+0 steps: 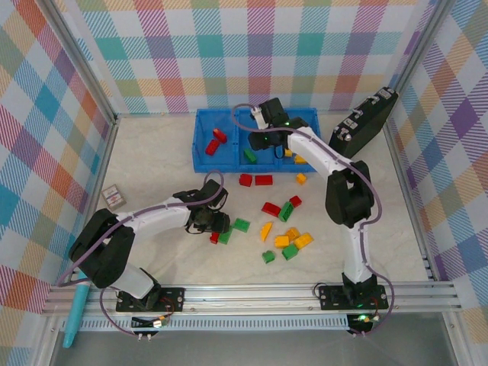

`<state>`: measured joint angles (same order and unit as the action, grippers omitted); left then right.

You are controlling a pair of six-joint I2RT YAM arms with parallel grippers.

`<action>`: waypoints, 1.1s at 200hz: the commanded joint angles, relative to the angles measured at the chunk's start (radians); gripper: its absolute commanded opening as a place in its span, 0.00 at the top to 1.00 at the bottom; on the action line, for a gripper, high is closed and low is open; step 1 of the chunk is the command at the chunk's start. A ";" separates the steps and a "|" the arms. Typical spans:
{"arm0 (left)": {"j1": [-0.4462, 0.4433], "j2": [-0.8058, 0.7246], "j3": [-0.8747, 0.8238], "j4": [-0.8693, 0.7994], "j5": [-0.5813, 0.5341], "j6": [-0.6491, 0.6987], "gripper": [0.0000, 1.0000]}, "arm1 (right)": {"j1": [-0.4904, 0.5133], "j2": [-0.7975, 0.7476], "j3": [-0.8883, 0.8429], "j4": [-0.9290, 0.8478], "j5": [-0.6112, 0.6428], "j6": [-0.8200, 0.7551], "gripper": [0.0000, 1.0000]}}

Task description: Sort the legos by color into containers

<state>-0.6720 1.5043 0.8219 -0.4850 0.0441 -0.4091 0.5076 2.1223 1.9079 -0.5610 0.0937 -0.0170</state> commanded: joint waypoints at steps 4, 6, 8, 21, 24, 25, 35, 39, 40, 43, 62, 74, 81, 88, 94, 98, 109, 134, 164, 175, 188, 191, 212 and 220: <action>-0.008 0.009 -0.038 -0.067 -0.052 -0.018 0.58 | 0.005 -0.049 -0.037 0.008 0.028 -0.023 0.51; -0.008 0.007 -0.040 -0.068 -0.054 -0.019 0.58 | 0.005 -0.050 -0.039 0.007 0.030 -0.023 0.51; -0.008 0.005 -0.042 -0.070 -0.055 -0.021 0.59 | 0.005 -0.052 -0.041 0.007 0.032 -0.024 0.51; -0.008 -0.010 -0.047 -0.083 -0.068 -0.027 0.62 | 0.004 -0.064 -0.051 0.003 0.045 -0.026 0.51; -0.008 -0.014 -0.048 -0.087 -0.071 -0.029 0.62 | 0.004 -0.067 -0.054 0.003 0.048 -0.026 0.51; -0.008 -0.016 -0.048 -0.088 -0.072 -0.029 0.63 | 0.005 -0.068 -0.055 0.004 0.049 -0.026 0.51; -0.008 -0.030 -0.048 -0.098 -0.082 -0.033 0.65 | 0.005 -0.079 -0.064 0.004 0.053 -0.026 0.51; -0.008 -0.036 -0.048 -0.103 -0.084 -0.034 0.65 | 0.005 -0.082 -0.069 0.004 0.056 -0.026 0.51; -0.008 -0.037 -0.049 -0.103 -0.086 -0.033 0.65 | 0.005 -0.084 -0.070 0.003 0.056 -0.026 0.51; -0.008 -0.044 -0.048 -0.107 -0.088 -0.035 0.65 | 0.005 -0.088 -0.073 0.004 0.057 -0.026 0.51; -0.008 -0.074 -0.035 -0.136 -0.113 -0.034 0.66 | 0.005 -0.110 -0.093 0.004 0.067 -0.023 0.51; -0.008 -0.095 -0.021 -0.155 -0.126 -0.031 0.66 | 0.005 -0.120 -0.105 0.006 0.072 -0.020 0.51; -0.008 -0.107 -0.010 -0.166 -0.134 -0.029 0.66 | 0.005 -0.125 -0.112 0.007 0.073 -0.020 0.51; -0.008 -0.118 0.000 -0.176 -0.141 -0.027 0.66 | 0.005 -0.128 -0.116 0.005 0.076 -0.019 0.51; -0.008 -0.127 0.010 -0.185 -0.148 -0.023 0.66 | 0.005 -0.131 -0.119 0.006 0.078 -0.017 0.51; -0.008 -0.133 0.017 -0.190 -0.152 -0.022 0.66 | 0.005 -0.131 -0.121 0.006 0.078 -0.017 0.51; -0.008 -0.148 0.032 -0.203 -0.165 -0.015 0.66 | 0.005 -0.134 -0.128 0.005 0.080 -0.011 0.51; -0.005 -0.164 0.041 -0.219 -0.173 -0.014 0.67 | 0.005 -0.149 -0.145 0.003 0.084 -0.008 0.51; -0.006 -0.153 0.033 -0.211 -0.147 -0.024 0.55 | 0.005 -0.169 -0.158 0.000 0.086 -0.008 0.49; -0.006 -0.146 0.025 -0.201 -0.145 -0.026 0.50 | 0.005 -0.174 -0.159 -0.004 0.089 -0.011 0.49; -0.005 -0.137 0.018 -0.189 -0.141 -0.029 0.48 | 0.005 -0.179 -0.162 -0.005 0.092 -0.014 0.48; -0.006 -0.135 0.017 -0.185 -0.137 -0.029 0.48 | 0.005 -0.180 -0.163 -0.005 0.093 -0.014 0.48; -0.006 -0.119 0.011 -0.159 -0.110 -0.034 0.46 | 0.005 -0.186 -0.167 -0.006 0.100 -0.018 0.48; -0.006 -0.114 0.007 -0.149 -0.100 -0.038 0.46 | 0.004 -0.186 -0.168 -0.007 0.105 -0.020 0.48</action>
<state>-0.6720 1.3716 0.8421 -0.6506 -0.0902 -0.4335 0.5076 1.9881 1.7477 -0.5632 0.1802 -0.0242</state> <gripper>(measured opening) 0.539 0.518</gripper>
